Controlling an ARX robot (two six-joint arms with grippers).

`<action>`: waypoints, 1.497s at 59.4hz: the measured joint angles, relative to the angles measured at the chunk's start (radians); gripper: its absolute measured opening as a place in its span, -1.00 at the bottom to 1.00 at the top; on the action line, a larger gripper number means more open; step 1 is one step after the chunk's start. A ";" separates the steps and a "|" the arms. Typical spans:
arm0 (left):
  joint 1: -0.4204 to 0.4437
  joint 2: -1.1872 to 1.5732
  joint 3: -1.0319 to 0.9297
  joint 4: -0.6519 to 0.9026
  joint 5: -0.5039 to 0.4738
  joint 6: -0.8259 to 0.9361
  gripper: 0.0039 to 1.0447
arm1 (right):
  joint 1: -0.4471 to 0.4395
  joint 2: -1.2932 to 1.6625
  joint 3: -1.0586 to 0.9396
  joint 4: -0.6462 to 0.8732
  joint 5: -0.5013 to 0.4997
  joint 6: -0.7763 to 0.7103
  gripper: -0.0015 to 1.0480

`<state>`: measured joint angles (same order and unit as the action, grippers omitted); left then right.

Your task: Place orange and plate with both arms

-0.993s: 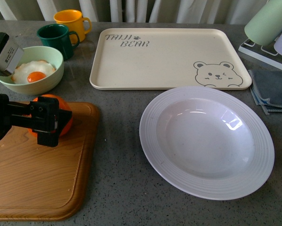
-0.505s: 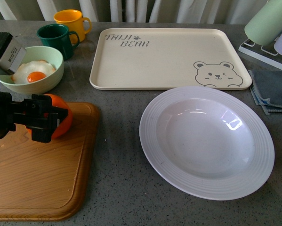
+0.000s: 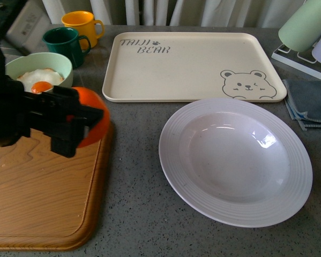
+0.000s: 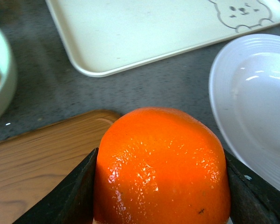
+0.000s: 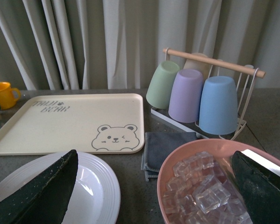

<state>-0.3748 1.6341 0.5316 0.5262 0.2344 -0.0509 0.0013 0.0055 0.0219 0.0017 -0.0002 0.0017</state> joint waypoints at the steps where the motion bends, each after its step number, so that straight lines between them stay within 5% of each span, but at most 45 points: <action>1: -0.012 0.007 0.009 0.001 0.000 -0.002 0.19 | 0.000 0.000 0.000 0.000 0.000 0.000 0.83; 20: -0.216 0.179 0.171 0.016 0.012 -0.025 0.18 | 0.000 0.000 0.000 0.000 0.000 0.000 0.83; 64: -0.327 0.420 0.380 0.003 0.012 -0.067 0.18 | 0.000 0.000 0.000 0.000 0.000 0.000 0.83; 78: -0.326 0.428 0.389 0.005 0.008 -0.079 0.85 | 0.000 0.000 0.000 0.000 0.000 0.000 0.83; 89: -0.290 0.265 0.267 0.107 0.015 -0.163 0.83 | 0.000 0.000 0.000 0.000 0.000 0.000 0.83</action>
<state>-0.6643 1.8992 0.7982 0.6331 0.2497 -0.2138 0.0013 0.0055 0.0216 0.0017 0.0002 0.0017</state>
